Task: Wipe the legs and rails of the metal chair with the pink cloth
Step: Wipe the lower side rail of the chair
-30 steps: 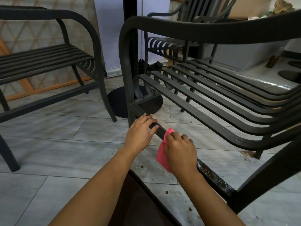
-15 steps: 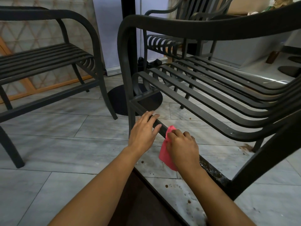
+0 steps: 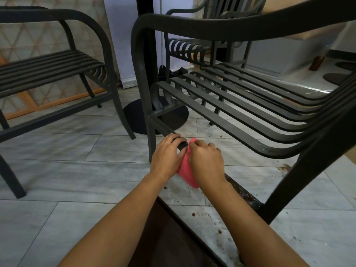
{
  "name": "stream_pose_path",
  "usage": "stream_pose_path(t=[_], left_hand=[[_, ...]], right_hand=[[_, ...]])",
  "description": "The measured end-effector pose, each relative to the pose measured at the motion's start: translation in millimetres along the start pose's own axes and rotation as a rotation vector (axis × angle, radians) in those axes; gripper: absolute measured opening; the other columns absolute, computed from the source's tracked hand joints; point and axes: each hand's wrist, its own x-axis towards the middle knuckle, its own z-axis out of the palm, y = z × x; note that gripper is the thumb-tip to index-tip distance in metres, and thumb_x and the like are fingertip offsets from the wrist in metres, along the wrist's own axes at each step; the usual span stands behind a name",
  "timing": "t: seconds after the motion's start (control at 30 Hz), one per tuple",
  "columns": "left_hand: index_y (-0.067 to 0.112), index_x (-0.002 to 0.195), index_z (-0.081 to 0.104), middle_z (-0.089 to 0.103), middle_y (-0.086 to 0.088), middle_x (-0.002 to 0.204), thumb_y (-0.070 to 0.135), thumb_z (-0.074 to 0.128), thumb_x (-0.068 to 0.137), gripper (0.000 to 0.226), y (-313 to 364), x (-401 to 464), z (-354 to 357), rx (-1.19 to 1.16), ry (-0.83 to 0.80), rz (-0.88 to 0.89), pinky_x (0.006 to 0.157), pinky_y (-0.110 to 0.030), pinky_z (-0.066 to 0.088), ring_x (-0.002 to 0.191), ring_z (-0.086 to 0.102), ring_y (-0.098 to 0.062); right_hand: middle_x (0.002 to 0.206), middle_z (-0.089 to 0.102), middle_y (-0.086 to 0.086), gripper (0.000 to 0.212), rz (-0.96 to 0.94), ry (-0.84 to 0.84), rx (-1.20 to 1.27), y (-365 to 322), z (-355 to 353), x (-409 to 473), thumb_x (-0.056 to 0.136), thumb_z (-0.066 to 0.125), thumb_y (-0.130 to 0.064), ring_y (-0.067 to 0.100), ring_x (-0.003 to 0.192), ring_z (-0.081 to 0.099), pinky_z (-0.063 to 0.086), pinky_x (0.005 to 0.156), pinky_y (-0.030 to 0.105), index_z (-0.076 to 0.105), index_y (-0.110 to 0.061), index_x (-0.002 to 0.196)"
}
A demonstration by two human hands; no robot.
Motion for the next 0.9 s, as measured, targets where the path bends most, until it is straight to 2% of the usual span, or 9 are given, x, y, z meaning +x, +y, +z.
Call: stream_pose_path(t=[0.1,0.23,0.4,0.6,0.7,0.83,0.9], left_hand=[[0.024,0.123,0.057,0.049,0.009,0.134,0.039,0.052,0.092,0.034,0,1,0,-0.001,0.001,-0.004,0.101,-0.026,0.033,0.129,0.037,-0.009],[0.025,0.123,0.056,0.048,0.009,0.135,0.04,0.052,0.092,0.035,0,2,0,0.013,-0.02,-0.02,0.102,-0.027,0.033,0.131,0.035,-0.008],[0.026,0.122,0.056,0.05,0.009,0.132,0.039,0.052,0.092,0.034,1,3,-2,0.044,-0.039,-0.025,0.102,-0.028,0.032,0.128,0.038,-0.009],[0.026,0.122,0.056,0.05,0.009,0.13,0.039,0.051,0.092,0.033,3,1,-4,0.056,-0.04,-0.029,0.103,-0.029,0.031,0.127,0.039,-0.009],[0.026,0.122,0.056,0.05,0.009,0.13,0.039,0.051,0.092,0.033,5,1,-5,0.051,-0.042,-0.036,0.103,-0.03,0.031,0.127,0.039,-0.01],[0.025,0.122,0.056,0.05,0.009,0.131,0.039,0.05,0.093,0.033,6,1,-6,0.052,-0.048,-0.043,0.102,-0.03,0.032,0.128,0.039,-0.01],[0.026,0.122,0.056,0.05,0.009,0.131,0.039,0.05,0.093,0.033,7,1,-6,0.052,-0.047,-0.048,0.103,-0.03,0.032,0.128,0.038,-0.01]], right_hand=[[0.079,0.066,0.011,0.021,0.043,-0.102,-0.046,-4,6,-8,0.069,0.073,-0.013,0.034,0.068,0.061,0.052,0.058,0.044,0.068,-0.005,0.087],[0.084,0.066,0.014,0.036,0.038,-0.146,-0.062,-3,8,-14,0.062,0.08,-0.014,0.037,0.073,0.062,0.052,0.062,0.048,0.066,-0.001,0.093],[0.07,0.064,0.015,0.04,0.044,-0.086,-0.099,4,6,-23,0.047,0.085,-0.008,0.036,0.059,0.06,0.052,0.052,0.046,0.068,0.001,0.083],[0.064,0.061,0.013,0.031,0.024,-0.039,-0.143,11,3,-34,0.052,0.081,-0.008,0.033,0.056,0.058,0.051,0.054,0.044,0.067,0.001,0.077],[0.066,0.063,0.014,0.036,0.036,-0.061,-0.132,15,-1,-39,0.047,0.084,-0.008,0.034,0.058,0.06,0.053,0.057,0.045,0.068,0.002,0.078],[0.07,0.064,0.017,0.055,0.025,-0.129,-0.099,19,-6,-45,0.032,0.091,-0.005,0.037,0.061,0.061,0.053,0.059,0.049,0.068,0.004,0.081],[0.081,0.065,0.016,0.061,0.021,-0.199,-0.107,22,-11,-46,0.036,0.092,-0.01,0.037,0.072,0.062,0.052,0.066,0.051,0.067,0.002,0.09]])
